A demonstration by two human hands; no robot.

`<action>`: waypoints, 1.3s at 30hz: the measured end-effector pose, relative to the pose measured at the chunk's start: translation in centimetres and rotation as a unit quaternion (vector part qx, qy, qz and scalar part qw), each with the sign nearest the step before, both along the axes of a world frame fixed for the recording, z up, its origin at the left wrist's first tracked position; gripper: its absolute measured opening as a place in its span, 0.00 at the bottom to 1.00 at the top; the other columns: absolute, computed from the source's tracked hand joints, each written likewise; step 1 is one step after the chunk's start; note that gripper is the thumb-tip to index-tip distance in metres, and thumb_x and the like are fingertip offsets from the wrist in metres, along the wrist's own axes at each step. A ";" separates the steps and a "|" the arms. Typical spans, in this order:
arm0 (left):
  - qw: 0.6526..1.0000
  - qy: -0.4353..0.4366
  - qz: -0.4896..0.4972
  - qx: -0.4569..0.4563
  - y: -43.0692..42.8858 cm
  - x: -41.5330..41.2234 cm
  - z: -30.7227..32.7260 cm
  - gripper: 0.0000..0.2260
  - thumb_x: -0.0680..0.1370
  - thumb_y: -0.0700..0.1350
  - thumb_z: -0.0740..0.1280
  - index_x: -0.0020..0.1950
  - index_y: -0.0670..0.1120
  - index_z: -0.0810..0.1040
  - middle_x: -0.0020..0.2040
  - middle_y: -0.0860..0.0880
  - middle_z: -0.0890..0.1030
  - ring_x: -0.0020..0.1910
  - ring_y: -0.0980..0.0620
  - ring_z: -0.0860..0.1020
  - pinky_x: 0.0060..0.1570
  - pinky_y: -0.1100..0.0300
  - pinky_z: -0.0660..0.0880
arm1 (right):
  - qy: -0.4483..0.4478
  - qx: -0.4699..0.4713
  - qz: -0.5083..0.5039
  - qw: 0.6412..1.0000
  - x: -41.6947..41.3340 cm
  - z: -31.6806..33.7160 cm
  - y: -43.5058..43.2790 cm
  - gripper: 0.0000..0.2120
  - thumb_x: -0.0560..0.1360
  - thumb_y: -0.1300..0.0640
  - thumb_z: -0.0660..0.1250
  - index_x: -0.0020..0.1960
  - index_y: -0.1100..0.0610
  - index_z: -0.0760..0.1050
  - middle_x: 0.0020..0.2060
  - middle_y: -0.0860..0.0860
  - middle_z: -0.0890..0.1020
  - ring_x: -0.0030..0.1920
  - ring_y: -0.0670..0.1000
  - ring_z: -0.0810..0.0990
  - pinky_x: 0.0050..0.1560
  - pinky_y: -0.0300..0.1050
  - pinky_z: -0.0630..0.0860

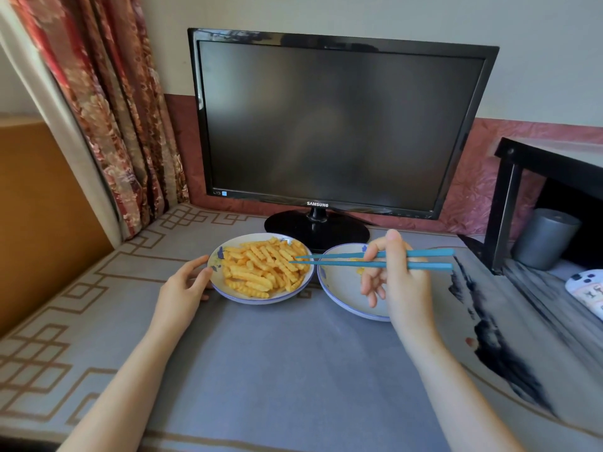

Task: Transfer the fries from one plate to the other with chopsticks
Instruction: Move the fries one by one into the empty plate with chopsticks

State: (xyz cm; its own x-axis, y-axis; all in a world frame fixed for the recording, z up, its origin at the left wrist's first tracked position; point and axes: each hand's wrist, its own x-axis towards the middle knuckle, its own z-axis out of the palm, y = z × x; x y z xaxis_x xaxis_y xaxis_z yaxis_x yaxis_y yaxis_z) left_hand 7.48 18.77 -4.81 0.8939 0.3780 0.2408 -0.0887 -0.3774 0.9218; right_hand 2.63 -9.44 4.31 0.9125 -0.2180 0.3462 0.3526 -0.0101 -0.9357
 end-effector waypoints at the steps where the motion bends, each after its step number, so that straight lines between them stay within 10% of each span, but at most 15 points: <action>1: 1.000 0.000 0.001 -0.002 0.0 0.0 0.0 0.13 0.80 0.42 0.61 0.65 0.45 0.75 0.49 0.47 0.82 0.40 0.58 0.78 0.31 0.76 0.72 | 0.004 -0.001 0.004 1.000 0.2 0.0 0.3 0.21 0.83 0.53 0.52 0.35 0.60 0.70 0.19 0.57 0.71 0.17 0.51 0.64 0.20 0.35 0.63; 39: 1.000 0.005 -0.001 -0.007 -0.1 -0.1 0.1 0.14 0.81 0.43 0.61 0.65 0.45 0.75 0.48 0.48 0.81 0.40 0.58 0.78 0.31 0.76 0.72 | -0.036 0.049 -0.088 0.994 -0.4 0.8 -2.9 0.22 0.83 0.52 0.51 0.34 0.59 0.68 0.17 0.55 0.72 0.17 0.52 0.66 0.21 0.35 0.63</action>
State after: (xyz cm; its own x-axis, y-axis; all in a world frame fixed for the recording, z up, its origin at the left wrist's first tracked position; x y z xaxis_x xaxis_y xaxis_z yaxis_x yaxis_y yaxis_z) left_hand 7.34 18.68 -4.66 0.8973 0.3791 0.2263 -0.0802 -0.3640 0.9279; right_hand 2.19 -12.31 5.09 0.8312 -0.4075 0.3783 0.4193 0.0126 -0.9078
